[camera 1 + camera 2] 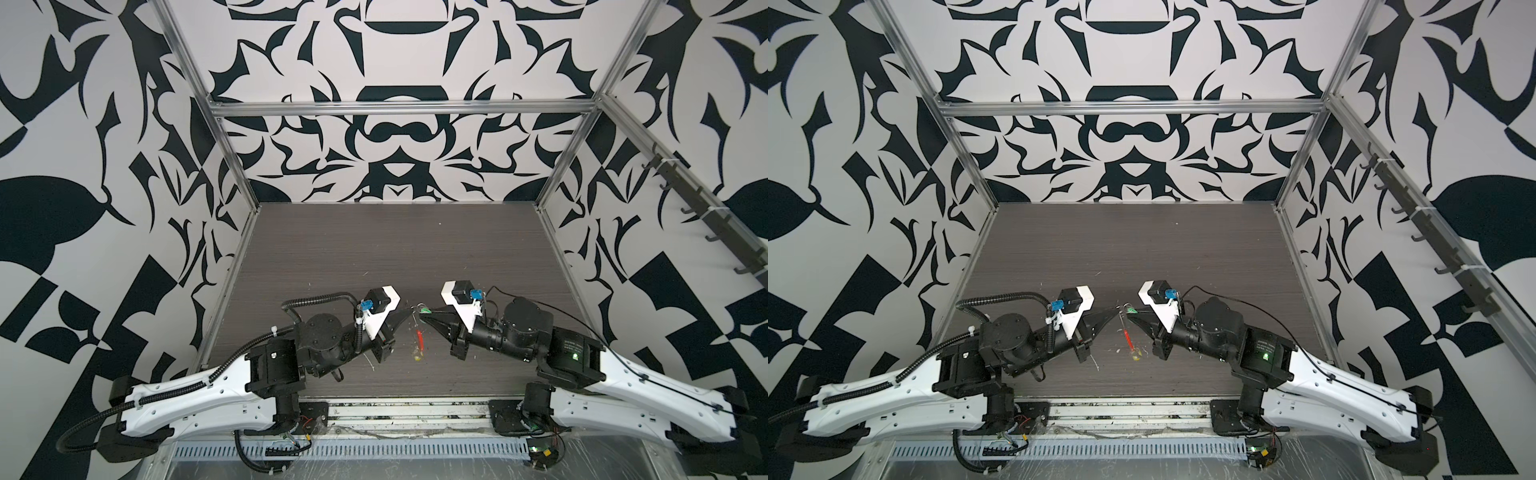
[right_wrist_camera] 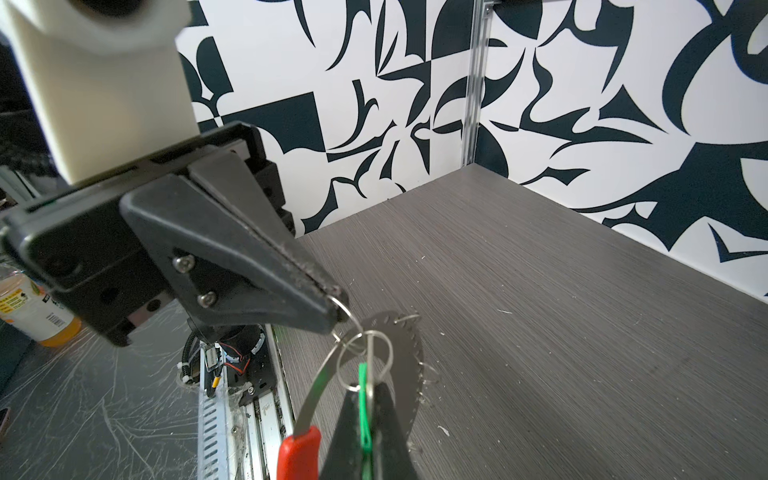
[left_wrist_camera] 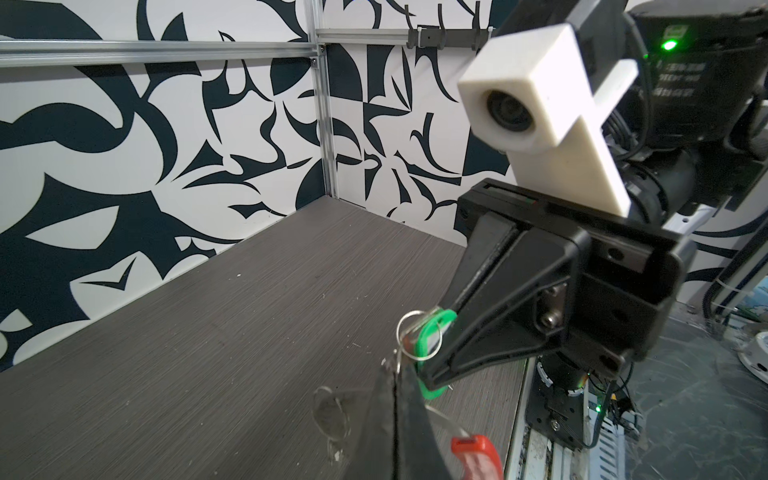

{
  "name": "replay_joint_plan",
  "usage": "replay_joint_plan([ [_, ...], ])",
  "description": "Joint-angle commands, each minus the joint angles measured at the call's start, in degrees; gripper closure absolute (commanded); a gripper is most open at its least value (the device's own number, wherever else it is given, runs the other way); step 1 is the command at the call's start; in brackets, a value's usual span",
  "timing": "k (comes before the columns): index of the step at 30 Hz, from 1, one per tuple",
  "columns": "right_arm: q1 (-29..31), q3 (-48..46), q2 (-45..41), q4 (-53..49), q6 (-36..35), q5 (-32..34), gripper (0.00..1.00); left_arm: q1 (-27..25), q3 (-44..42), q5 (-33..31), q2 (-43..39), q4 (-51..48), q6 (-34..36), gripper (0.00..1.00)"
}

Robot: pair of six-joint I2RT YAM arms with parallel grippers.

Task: Remove the keys from the keyring

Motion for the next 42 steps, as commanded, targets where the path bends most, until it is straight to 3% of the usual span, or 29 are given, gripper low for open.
replay_joint_plan([
  [1,0.12,2.54,-0.76,2.83,1.28,0.28,1.00,0.38,0.02,-7.20,-0.97,0.80,-1.49,1.00],
  [6,0.20,0.38,-1.08,3.60,2.33,0.47,1.00,0.38,-1.68,-10.01,-3.80,3.56,-1.74,1.00],
  [17,0.44,-3.09,0.65,6.17,2.97,-1.76,1.00,0.38,-3.16,-6.92,-6.47,7.99,-1.52,1.00],
  [23,1.08,-4.52,1.93,5.82,1.60,-4.77,1.00,0.43,-3.81,-4.38,-7.62,9.82,-1.05,1.00],
  [31,1.26,-0.58,7.50,-0.93,0.07,-12.10,1.00,0.36,-2.37,3.91,-6.13,6.97,0.79,1.00],
  [35,1.32,-0.62,4.64,-1.86,0.00,-10.08,0.85,0.39,-1.70,5.37,-6.48,4.55,1.20,1.00],
  [38,1.28,-0.01,1.43,-3.42,-0.18,-9.39,0.67,0.38,-1.83,6.32,-6.95,3.42,1.54,1.00],
  [42,1.25,1.60,-2.81,-5.45,-0.45,-8.57,0.57,0.39,-2.09,6.89,-7.53,2.81,1.90,1.00],
])
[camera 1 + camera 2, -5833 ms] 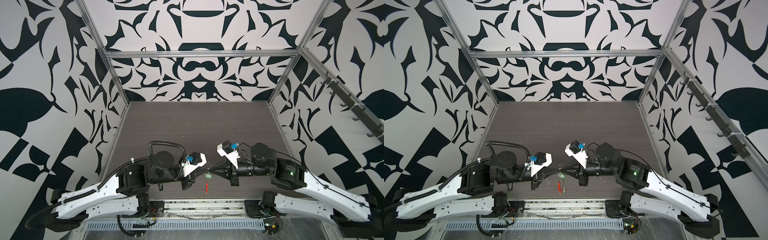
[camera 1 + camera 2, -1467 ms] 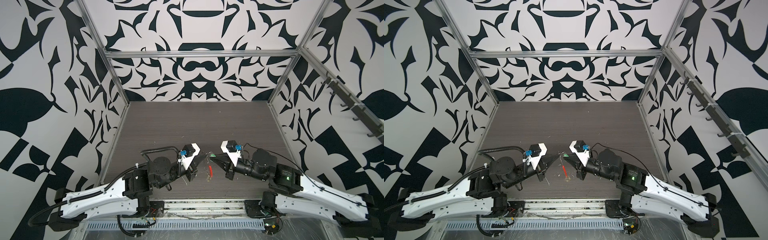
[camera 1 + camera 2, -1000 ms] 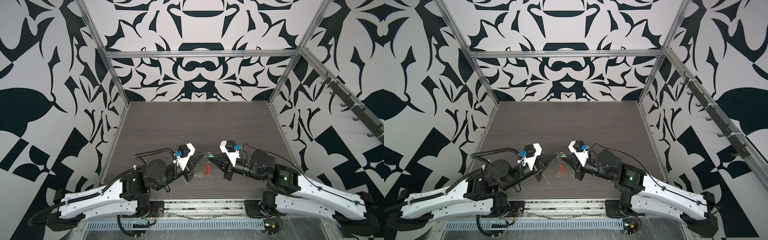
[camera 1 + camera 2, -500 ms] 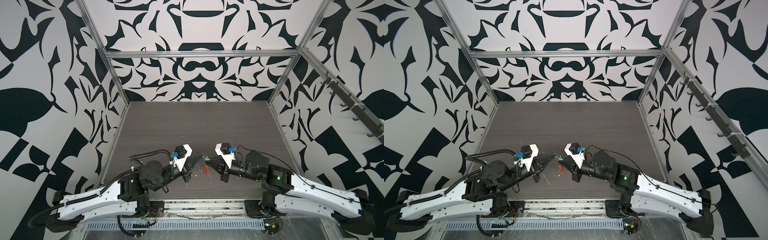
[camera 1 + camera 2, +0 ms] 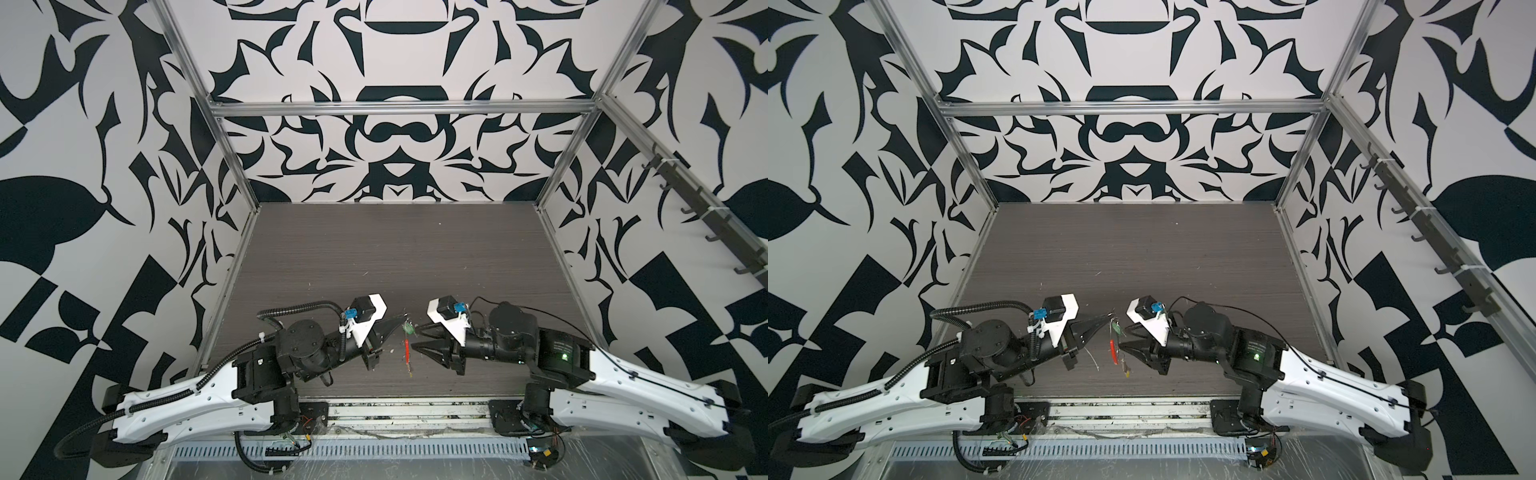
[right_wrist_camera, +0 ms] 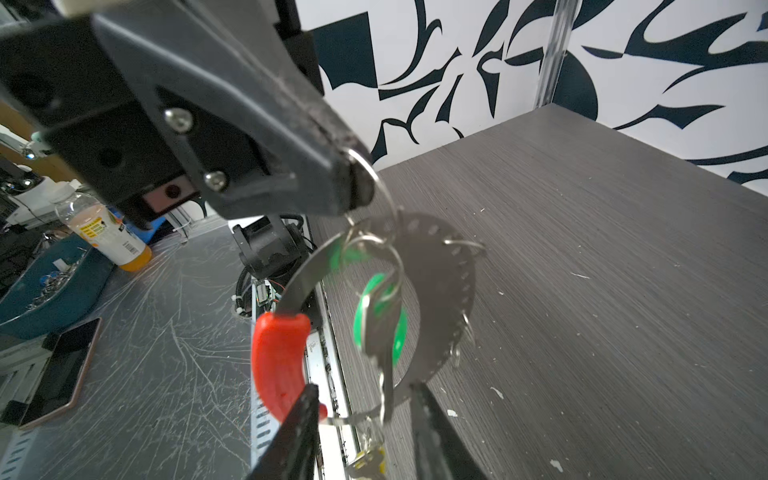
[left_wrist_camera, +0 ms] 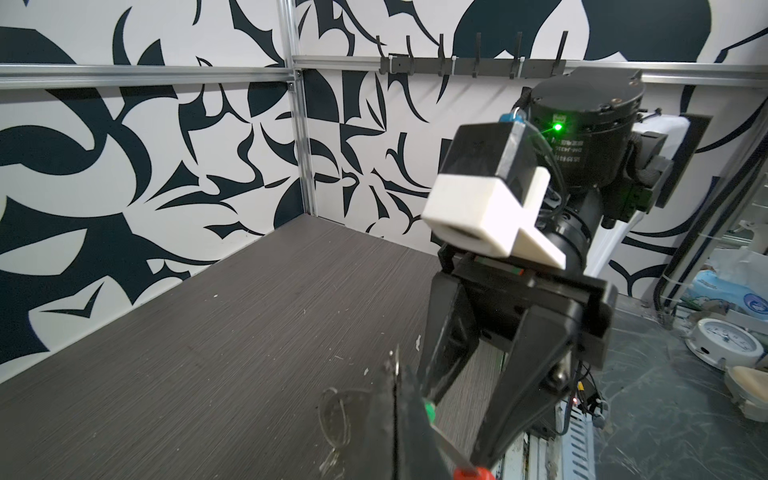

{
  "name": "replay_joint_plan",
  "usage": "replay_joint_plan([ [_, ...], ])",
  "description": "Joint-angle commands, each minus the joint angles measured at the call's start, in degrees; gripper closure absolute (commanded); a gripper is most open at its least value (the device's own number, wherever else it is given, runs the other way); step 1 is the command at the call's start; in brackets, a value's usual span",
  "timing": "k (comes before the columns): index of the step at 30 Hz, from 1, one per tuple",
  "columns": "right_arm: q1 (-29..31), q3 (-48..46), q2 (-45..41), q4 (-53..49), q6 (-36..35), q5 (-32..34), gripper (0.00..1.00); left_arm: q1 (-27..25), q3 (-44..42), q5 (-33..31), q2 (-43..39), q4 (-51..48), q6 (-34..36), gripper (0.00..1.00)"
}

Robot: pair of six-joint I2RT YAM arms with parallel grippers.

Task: Remove the keys from the keyring

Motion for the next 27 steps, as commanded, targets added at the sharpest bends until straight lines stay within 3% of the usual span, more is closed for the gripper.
replay_joint_plan([
  [1,0.29,3.68,-3.70,-0.90,-0.25,0.31,0.56,0.20,1.56,1.36,-1.15,1.45,0.68,1.00],
  [9,0.32,1.31,-5.64,13.47,-0.74,1.94,0.56,0.31,0.86,6.97,-2.20,2.13,1.29,1.00],
  [14,0.36,1.31,-2.55,18.33,-0.87,-2.11,0.56,0.27,0.05,8.70,-2.72,3.36,1.18,1.00],
  [27,0.25,1.45,0.42,18.86,1.23,-5.28,0.79,0.33,-0.27,9.23,-2.55,4.09,1.12,1.00],
])
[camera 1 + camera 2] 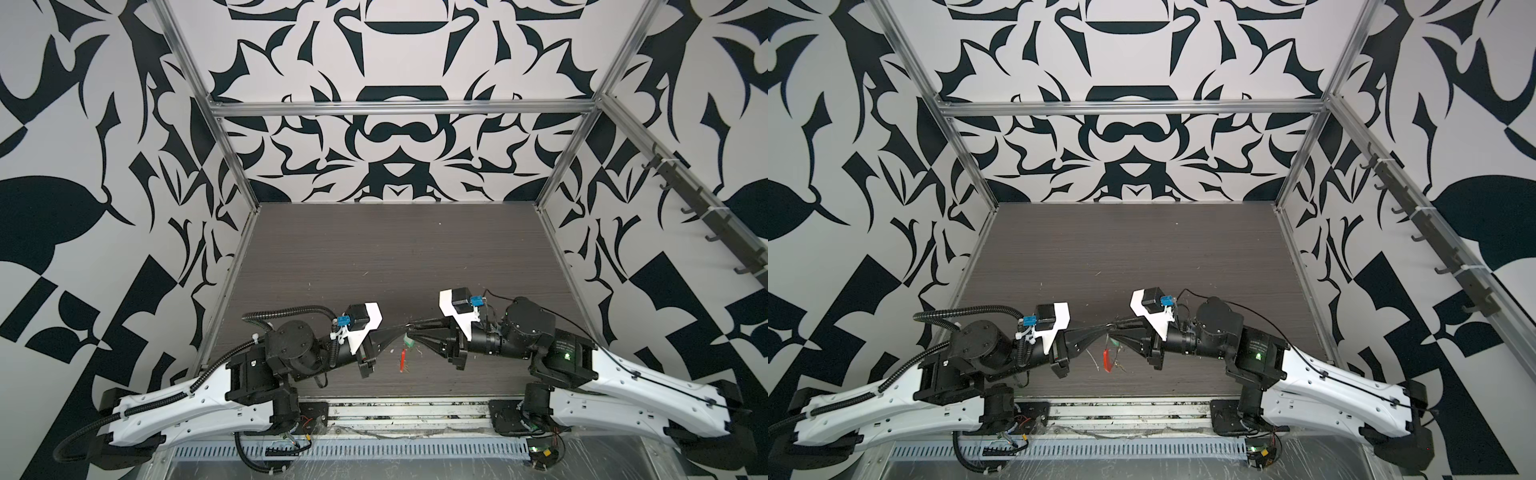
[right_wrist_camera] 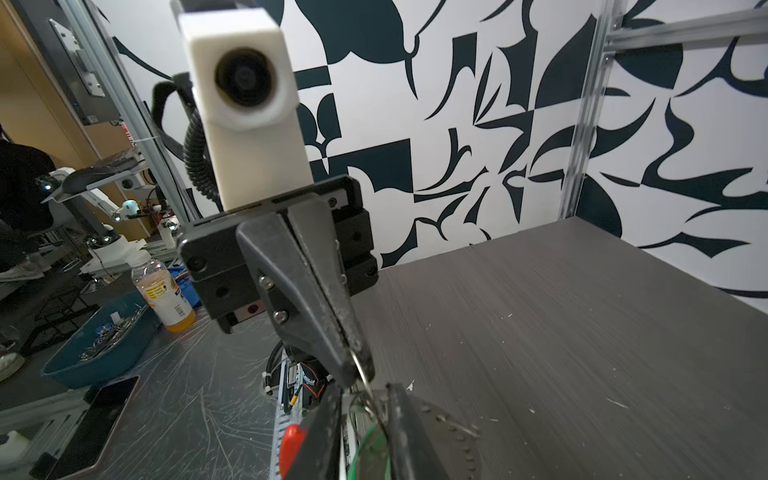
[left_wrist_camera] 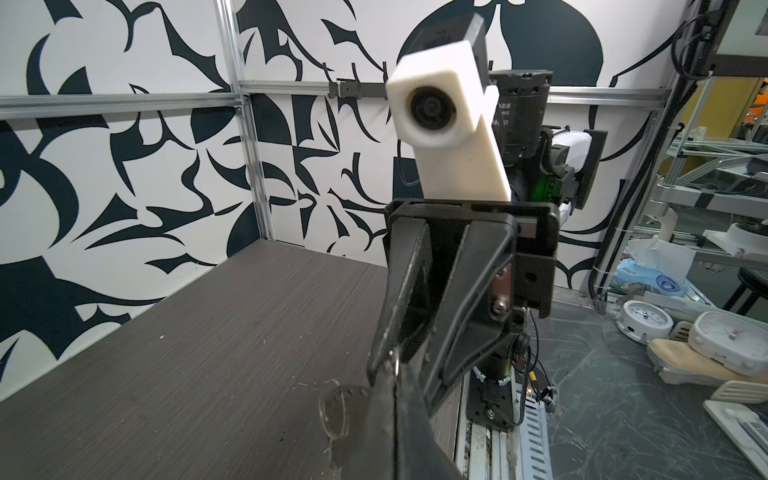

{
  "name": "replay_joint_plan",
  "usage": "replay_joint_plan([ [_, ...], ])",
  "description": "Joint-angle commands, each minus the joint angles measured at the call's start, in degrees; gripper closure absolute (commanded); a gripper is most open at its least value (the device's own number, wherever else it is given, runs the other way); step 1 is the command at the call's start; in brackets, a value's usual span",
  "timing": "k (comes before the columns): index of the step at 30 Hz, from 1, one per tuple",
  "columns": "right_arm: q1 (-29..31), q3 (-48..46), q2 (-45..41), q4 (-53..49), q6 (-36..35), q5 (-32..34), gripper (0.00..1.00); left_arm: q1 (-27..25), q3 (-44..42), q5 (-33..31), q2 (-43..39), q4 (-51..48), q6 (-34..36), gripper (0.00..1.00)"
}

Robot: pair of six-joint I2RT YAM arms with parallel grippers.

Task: Remove the keys from the keyring

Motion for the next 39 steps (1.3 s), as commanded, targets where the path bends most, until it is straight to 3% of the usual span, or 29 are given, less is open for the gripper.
replay_joint_plan([
  [1,0.18,0.32,-1.33,3.52,0.82,-0.89,0.80,0.22,-0.31,0.49,-0.66,2.93,0.22,1.00],
  [4,0.18,-0.01,-1.70,3.84,1.26,-0.80,0.83,0.22,-0.43,0.38,-0.65,3.02,0.25,1.00],
  [10,0.23,0.21,-1.26,3.47,1.53,-1.15,1.00,0.14,-0.35,0.25,-0.32,3.45,0.14,1.00],
  [15,0.18,1.18,-1.34,1.21,2.49,1.08,1.00,0.16,0.33,0.11,0.48,2.55,-0.29,1.00],
  [16,0.20,1.89,-1.44,-0.57,2.84,2.20,1.00,0.14,0.50,-0.71,0.38,2.07,-0.52,1.00],
  [17,0.19,2.64,-1.45,-2.69,2.86,3.17,1.00,0.15,0.44,-1.60,0.23,1.58,-0.69,0.94],
  [19,0.15,5.64,-1.09,-10.21,2.23,5.21,1.00,0.19,0.40,-3.49,-0.53,0.21,-0.74,0.71],
  [22,-0.08,11.20,0.91,-21.83,0.20,7.84,1.00,0.18,0.45,-5.30,-2.08,-2.48,-1.18,0.58],
  [26,-1.33,18.68,4.48,-34.84,-2.89,7.55,1.00,0.22,2.62,-6.99,-0.83,-8.26,-1.31,0.53],
  [31,-2.21,28.15,10.32,-47.63,-7.44,4.28,1.00,0.22,5.45,-4.78,3.71,-12.36,-1.28,0.52],
  [39,-2.35,36.69,17.54,-56.94,-12.59,0.22,1.00,0.26,6.74,2.32,6.18,-13.53,-0.39,0.53],
])
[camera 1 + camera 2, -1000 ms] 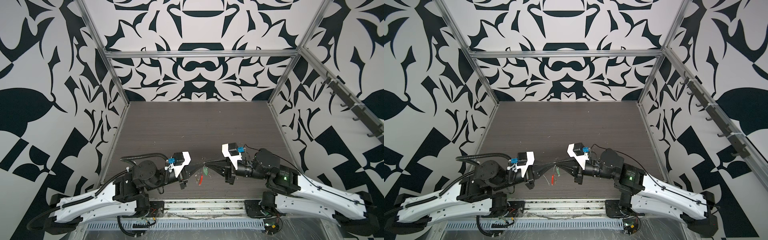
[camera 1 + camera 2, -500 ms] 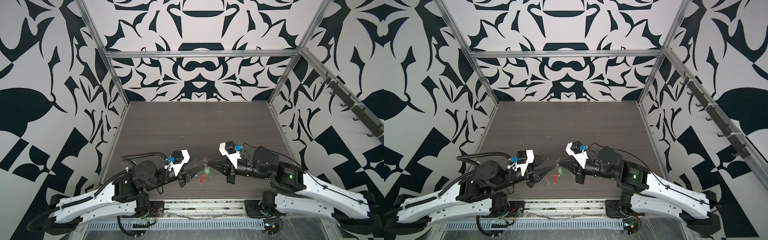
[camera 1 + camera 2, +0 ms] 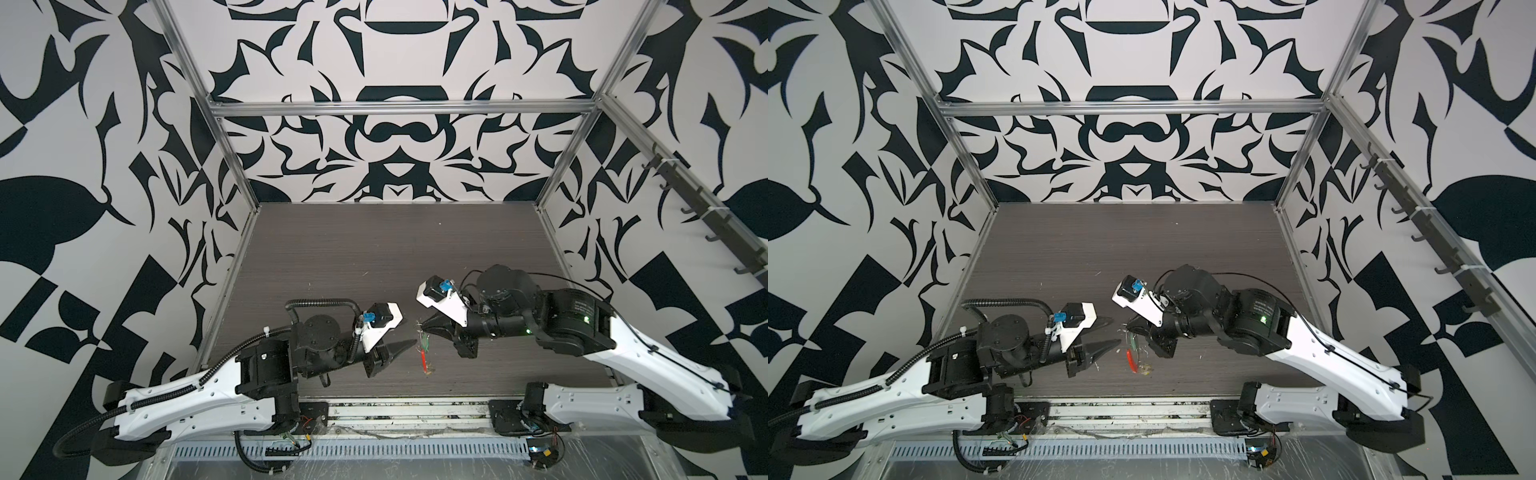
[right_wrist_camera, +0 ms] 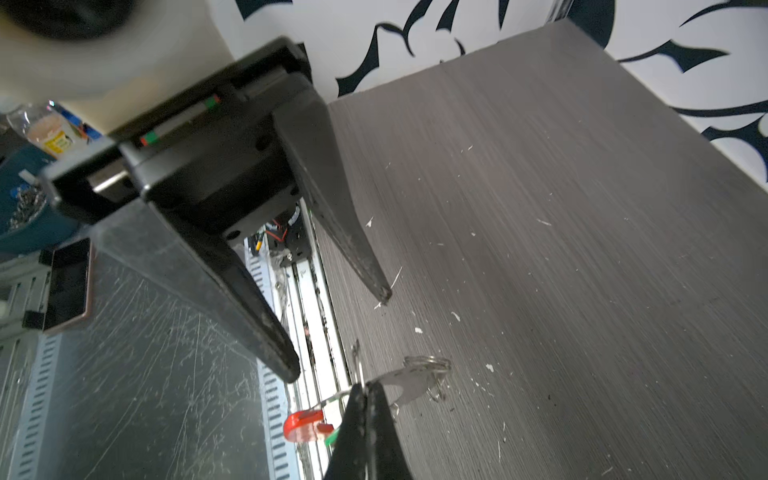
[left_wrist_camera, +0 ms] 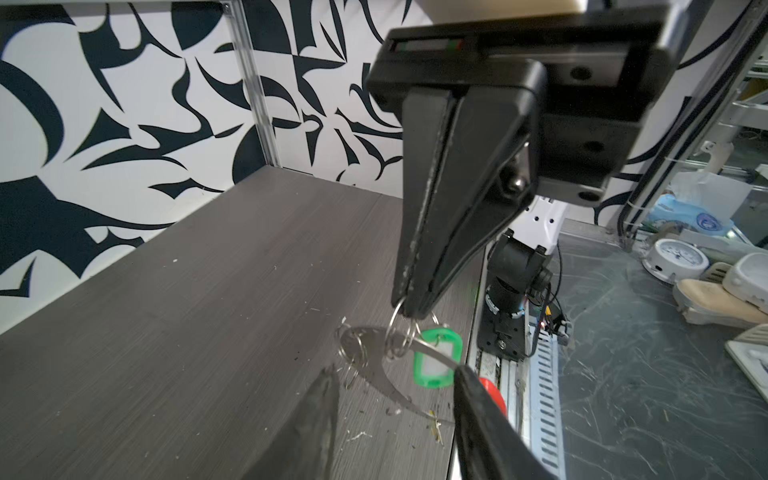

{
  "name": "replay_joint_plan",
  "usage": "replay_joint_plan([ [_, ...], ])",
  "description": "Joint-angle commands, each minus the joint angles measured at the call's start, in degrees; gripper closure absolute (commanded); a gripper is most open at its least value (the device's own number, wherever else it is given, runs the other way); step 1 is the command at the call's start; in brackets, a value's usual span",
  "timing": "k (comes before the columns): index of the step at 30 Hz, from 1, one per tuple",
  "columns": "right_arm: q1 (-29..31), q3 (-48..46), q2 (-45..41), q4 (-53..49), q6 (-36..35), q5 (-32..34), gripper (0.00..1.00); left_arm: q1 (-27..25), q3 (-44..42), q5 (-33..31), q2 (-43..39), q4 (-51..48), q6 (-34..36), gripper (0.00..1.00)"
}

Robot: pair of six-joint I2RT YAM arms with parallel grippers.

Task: Remove the keys from the keyring

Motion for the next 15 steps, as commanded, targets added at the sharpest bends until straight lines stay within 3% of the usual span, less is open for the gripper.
replay_joint_plan([
  [1,-0.13,4.47,1.42,-4.70,-3.25,-2.76,1.00,0.22,2.74,4.34,0.56,-1.67,0.23,0.54],
  [15,-0.18,7.13,4.65,-5.17,-4.10,-3.49,1.00,1.05,2.99,6.29,1.90,-1.88,0.09,0.80],
])
